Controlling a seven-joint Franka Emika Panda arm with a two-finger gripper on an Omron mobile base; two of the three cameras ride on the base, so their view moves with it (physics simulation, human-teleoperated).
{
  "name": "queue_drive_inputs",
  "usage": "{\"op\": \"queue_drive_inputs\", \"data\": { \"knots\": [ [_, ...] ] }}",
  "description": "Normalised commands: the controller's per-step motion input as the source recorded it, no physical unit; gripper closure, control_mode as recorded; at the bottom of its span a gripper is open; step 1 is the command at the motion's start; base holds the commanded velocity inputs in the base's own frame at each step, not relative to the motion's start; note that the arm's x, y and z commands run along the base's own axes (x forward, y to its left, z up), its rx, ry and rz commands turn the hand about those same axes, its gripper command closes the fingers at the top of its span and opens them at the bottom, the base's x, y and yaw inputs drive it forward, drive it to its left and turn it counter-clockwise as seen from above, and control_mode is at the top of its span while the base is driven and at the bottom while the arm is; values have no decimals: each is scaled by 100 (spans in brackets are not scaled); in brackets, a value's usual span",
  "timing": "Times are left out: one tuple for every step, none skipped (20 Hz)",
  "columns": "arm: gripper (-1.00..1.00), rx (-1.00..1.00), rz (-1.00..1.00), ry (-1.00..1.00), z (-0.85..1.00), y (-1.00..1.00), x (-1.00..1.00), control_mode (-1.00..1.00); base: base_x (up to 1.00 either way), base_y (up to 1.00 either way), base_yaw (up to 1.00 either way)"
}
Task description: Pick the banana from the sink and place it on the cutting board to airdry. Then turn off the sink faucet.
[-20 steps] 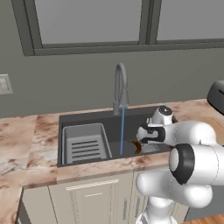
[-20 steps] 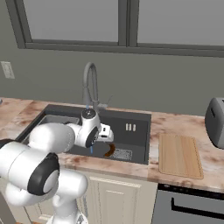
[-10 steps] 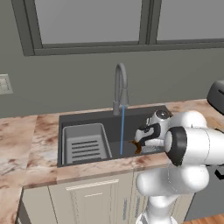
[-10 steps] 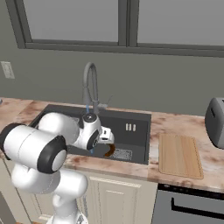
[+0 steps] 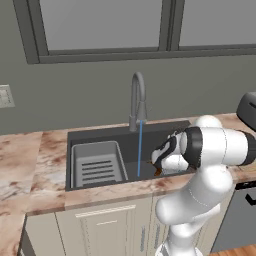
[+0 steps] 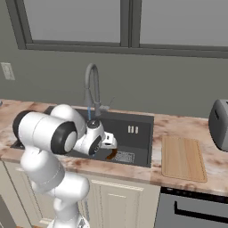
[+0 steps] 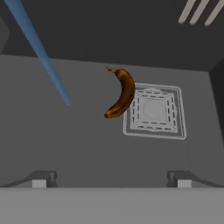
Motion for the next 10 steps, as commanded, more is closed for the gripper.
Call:
{"op": "queue_drive_inputs", "data": {
  "knots": [
    [-100,0,0,0,-28,-4,14,-100,0,0,0],
    [-100,0,0,0,-28,-4,16,-100,0,0,0],
    [-100,0,0,0,-29,-3,17,-100,0,0,0],
    [-100,0,0,0,-27,-2,14,-100,0,0,0],
    [-100,0,0,0,-24,-1,14,-100,0,0,0],
    [-100,0,0,0,-24,-1,15,-100,0,0,0],
    [-100,0,0,0,-22,-3,15,-100,0,0,0],
    [-100,0,0,0,-21,-4,17,-100,0,0,0],
    [-100,0,0,0,-19,-5,17,-100,0,0,0],
    [-100,0,0,0,-17,-8,18,-100,0,0,0]
  ]
}}
